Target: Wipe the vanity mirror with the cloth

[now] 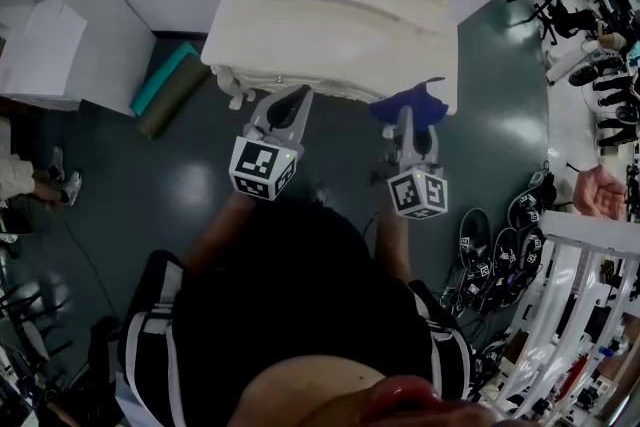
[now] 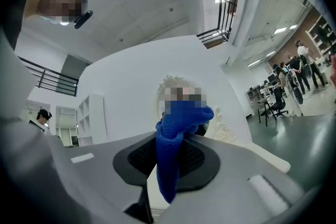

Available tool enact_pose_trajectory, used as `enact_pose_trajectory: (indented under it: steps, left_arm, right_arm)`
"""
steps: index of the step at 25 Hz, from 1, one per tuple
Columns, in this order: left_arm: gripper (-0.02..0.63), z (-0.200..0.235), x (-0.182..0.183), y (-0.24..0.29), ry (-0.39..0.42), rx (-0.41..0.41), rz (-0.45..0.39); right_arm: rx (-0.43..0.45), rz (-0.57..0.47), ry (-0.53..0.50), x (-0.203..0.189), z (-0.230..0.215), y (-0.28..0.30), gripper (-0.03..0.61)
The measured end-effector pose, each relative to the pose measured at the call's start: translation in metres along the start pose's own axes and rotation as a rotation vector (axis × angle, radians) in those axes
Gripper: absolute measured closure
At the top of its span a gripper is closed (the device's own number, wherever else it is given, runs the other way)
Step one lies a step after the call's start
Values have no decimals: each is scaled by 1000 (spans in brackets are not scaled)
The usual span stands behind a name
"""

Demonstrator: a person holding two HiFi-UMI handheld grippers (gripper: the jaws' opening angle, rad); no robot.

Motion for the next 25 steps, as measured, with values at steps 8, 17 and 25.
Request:
enact_pose_trajectory:
  steps: [8,17,25]
  left_arm:
    - [603,29,10,-3,-17,-34,0]
    - [603,46,11,14,-24,-74,0]
    - [603,49,12,62,-18,-46,9]
  right_arm:
    - [-37,2,-30,-4,19,14,508]
    - [-74,16,-57,-19,22,30,508]
    - [-56,9,-21,-26,-15,79,508]
Point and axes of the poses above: the fingertips, and each gripper's own axes: y forward along the fingers, z to its left, x out of its top, the point moved 7 cm from there along -y, backward along the fingers, and after that the axes turned 5 degrees about -y, right-handed, at the moved point
